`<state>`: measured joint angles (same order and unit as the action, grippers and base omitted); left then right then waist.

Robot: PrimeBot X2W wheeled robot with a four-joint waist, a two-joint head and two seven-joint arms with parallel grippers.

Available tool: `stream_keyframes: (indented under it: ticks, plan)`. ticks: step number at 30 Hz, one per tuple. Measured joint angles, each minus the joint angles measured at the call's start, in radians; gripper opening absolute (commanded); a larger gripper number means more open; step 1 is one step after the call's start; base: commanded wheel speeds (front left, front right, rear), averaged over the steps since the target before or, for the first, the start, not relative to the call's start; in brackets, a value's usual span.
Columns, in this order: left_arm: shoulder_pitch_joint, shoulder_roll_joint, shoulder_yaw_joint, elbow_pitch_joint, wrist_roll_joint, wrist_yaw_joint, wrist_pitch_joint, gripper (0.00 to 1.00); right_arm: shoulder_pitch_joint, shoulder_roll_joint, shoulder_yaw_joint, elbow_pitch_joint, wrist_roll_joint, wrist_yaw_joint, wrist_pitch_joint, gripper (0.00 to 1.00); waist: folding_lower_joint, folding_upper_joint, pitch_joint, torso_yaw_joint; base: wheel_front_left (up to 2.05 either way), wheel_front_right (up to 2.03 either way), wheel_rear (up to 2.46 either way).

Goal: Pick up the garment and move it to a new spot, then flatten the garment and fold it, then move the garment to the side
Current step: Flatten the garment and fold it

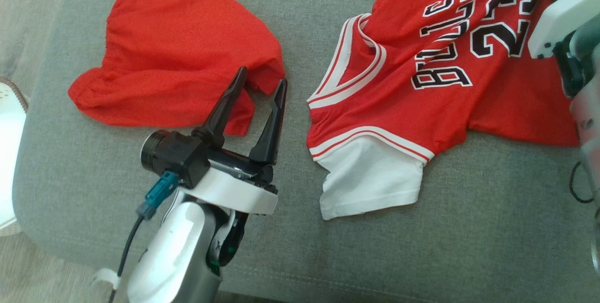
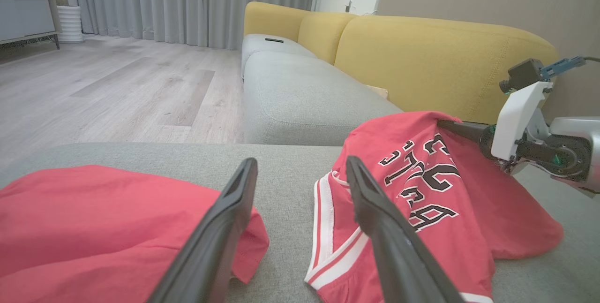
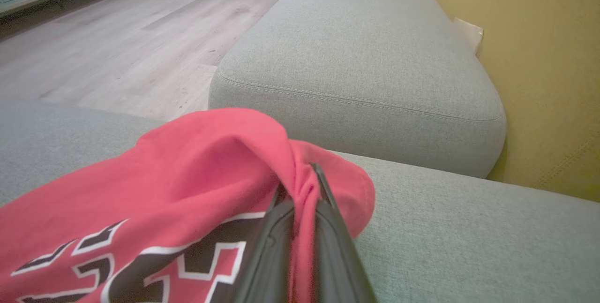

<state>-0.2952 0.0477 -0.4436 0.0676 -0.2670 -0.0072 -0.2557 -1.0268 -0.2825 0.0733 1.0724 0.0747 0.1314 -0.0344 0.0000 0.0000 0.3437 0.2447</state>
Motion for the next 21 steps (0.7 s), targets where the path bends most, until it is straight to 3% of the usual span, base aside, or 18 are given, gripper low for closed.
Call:
stream_keyframes:
  ticks: [1,2,14,21]
  plan:
    - [0.000,0.000,0.000,0.000,0.000,0.000,0.000,1.00,-0.005,0.000,0.001,0.014,-0.007,0.000,-0.008,0.31,0.0000,0.0000,-0.001,0.001,0.00,0.00,0.00]
    - [0.000,0.000,0.000,0.000,0.000,0.001,0.000,1.00,-0.008,-0.002,0.004,0.024,-0.020,0.000,-0.022,1.00,-0.0001,0.0000,-0.001,0.001,0.00,0.00,0.00]
    - [0.009,0.000,0.007,0.023,0.000,0.009,0.000,1.00,0.030,0.036,0.004,0.101,-0.008,0.000,-0.175,1.00,-0.0001,0.0000,-0.067,-0.037,0.00,0.00,0.00]
    - [0.084,0.000,0.025,0.029,-0.001,0.017,0.000,1.00,0.237,0.089,0.001,-0.077,0.089,0.000,-0.213,1.00,-0.0002,0.0000,-0.138,-0.101,0.00,0.00,0.00]
